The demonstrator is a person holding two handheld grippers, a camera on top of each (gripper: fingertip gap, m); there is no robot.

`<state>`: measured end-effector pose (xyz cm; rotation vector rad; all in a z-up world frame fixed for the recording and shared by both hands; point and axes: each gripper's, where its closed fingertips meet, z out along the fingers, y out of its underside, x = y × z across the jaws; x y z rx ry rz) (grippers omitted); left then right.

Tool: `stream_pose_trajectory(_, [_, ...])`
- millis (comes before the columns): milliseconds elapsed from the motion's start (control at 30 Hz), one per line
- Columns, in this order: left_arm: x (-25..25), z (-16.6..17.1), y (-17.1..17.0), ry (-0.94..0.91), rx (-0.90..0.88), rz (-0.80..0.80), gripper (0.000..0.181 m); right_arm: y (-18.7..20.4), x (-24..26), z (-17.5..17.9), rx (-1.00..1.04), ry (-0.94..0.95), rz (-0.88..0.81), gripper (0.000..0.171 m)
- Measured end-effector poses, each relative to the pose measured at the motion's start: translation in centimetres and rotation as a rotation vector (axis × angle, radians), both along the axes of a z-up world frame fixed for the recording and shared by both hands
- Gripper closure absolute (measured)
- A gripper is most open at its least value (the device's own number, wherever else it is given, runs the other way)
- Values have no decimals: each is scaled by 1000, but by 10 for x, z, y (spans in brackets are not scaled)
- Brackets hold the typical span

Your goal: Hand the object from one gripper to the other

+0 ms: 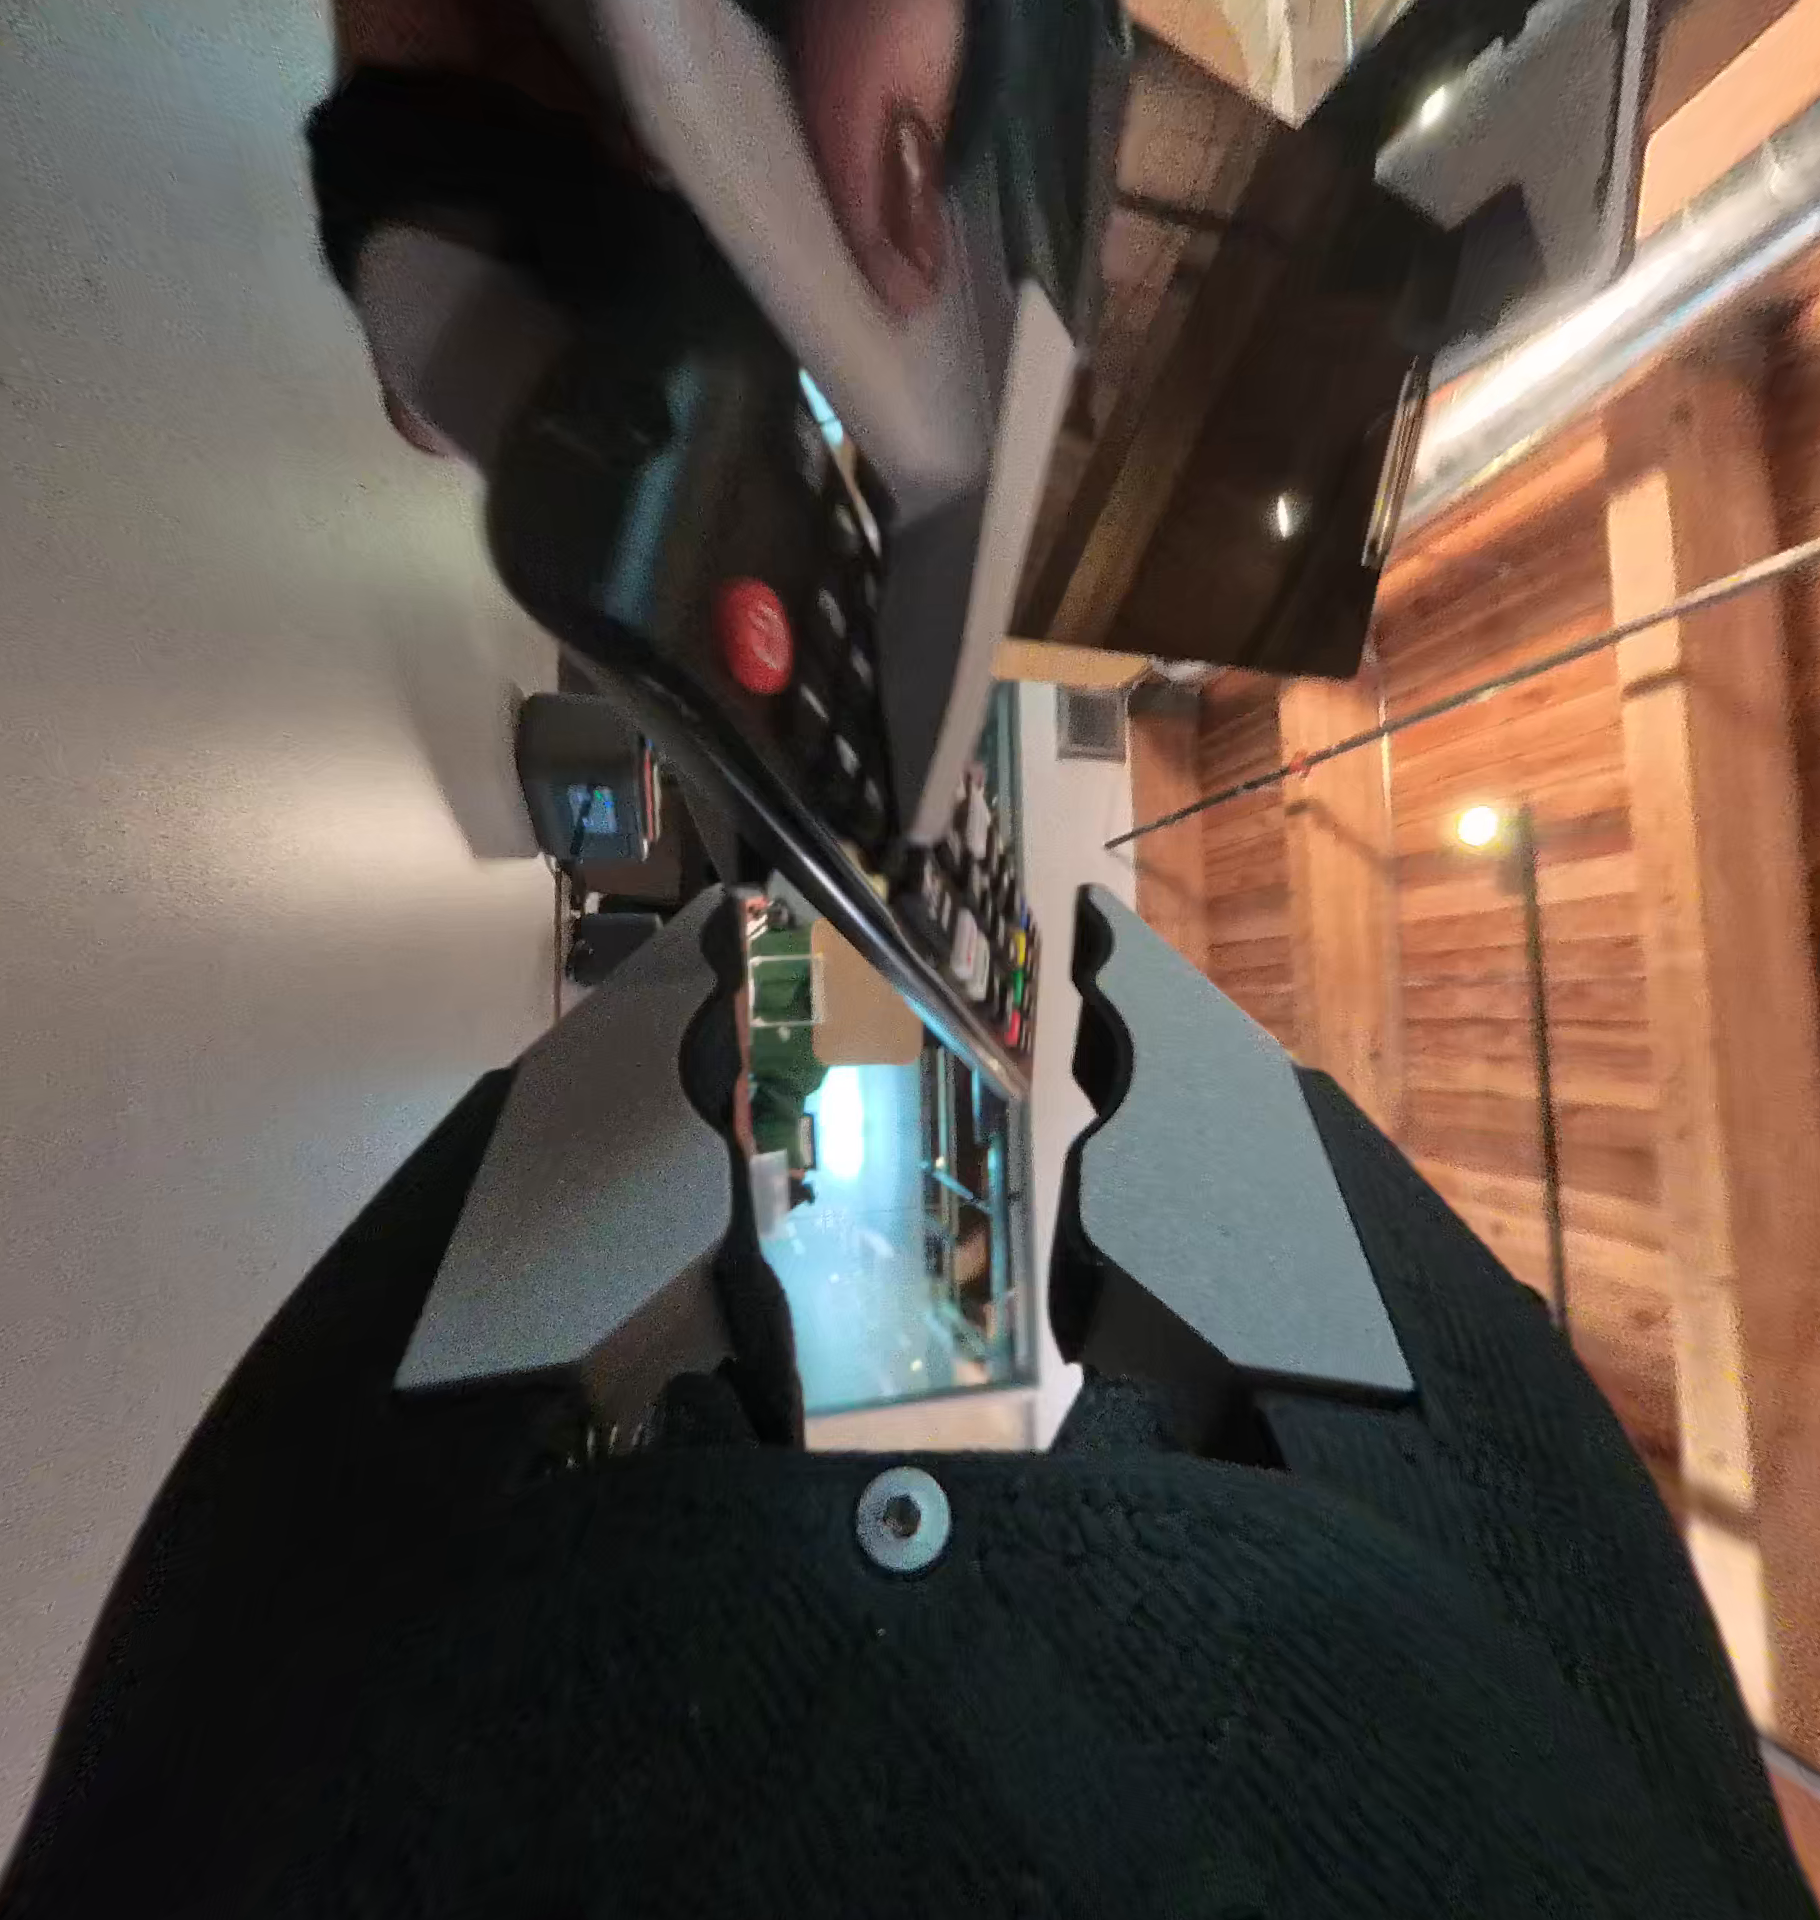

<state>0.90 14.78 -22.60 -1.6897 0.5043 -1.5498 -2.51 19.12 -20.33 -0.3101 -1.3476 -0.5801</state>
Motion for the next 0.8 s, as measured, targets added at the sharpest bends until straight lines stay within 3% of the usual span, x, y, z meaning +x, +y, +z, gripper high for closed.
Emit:
stream_pose_trajectory(100, [-12, 3, 11, 81, 133, 116, 159, 13, 10, 2, -117, 37, -3, 89])
stream_pose_trajectory(167, [-24, -1, 21, 238, 273, 227, 160, 12, 10, -6, -302, 40, 66, 85])
stream_pose_trajectory(333, [-54, -15, 41, 800, 717, 472, 159, -17, -1, -20, -1286, 148, 399, 89])
stream_pose_trajectory(567, [-91, -6, 57, 1562, 1227, 740, 158, 10, 14, 6, -2360, 545, 683, 91])
stream_pose_trajectory(633, [-97, 3, 59, 1746, 1369, 783, 160, 21, 19, 3, -2554, 643, 691, 93])
stream_pose_trajectory(800, [-81, 9, 52, 1865, 1665, 740, 160, 30, 17, -11, -2721, 752, 640, 98])
